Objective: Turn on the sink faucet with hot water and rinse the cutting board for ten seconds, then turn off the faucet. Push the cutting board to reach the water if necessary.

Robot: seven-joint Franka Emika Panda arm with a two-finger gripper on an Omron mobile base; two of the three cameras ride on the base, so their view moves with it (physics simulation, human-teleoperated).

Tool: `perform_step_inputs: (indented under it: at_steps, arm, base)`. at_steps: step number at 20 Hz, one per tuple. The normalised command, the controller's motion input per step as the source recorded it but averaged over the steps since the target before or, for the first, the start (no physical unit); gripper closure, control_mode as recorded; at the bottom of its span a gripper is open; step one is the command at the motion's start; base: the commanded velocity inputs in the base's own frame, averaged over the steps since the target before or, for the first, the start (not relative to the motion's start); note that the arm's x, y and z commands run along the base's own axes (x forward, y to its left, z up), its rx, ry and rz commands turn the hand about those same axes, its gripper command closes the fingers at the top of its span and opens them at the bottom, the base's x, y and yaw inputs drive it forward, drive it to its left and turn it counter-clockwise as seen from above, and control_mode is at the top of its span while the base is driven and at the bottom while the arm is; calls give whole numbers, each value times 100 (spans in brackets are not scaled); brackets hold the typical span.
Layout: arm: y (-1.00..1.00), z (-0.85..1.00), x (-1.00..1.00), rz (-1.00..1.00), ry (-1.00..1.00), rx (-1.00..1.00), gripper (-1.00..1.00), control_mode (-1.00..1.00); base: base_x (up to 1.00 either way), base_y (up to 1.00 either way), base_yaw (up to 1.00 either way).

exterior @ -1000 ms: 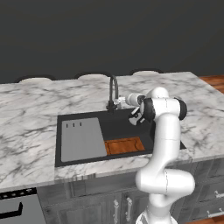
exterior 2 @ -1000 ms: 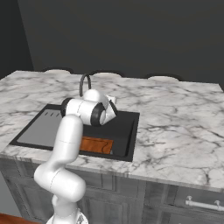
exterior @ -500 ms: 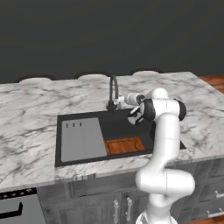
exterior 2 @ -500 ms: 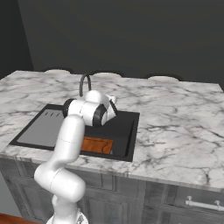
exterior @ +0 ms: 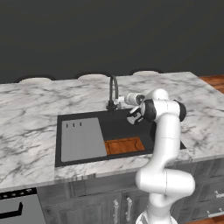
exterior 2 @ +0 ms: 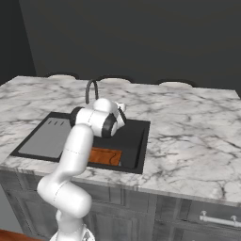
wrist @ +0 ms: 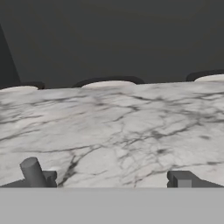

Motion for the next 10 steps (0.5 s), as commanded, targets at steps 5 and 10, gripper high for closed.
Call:
perform_step_inputs:
  at_steps: [5,10]
  arm:
    - [0,-7,5,0,0,0,-100,-100]
    - [0,-6,5,0,0,0,-100,-100]
  base:
    - [0,0,0]
    - [0,0,0]
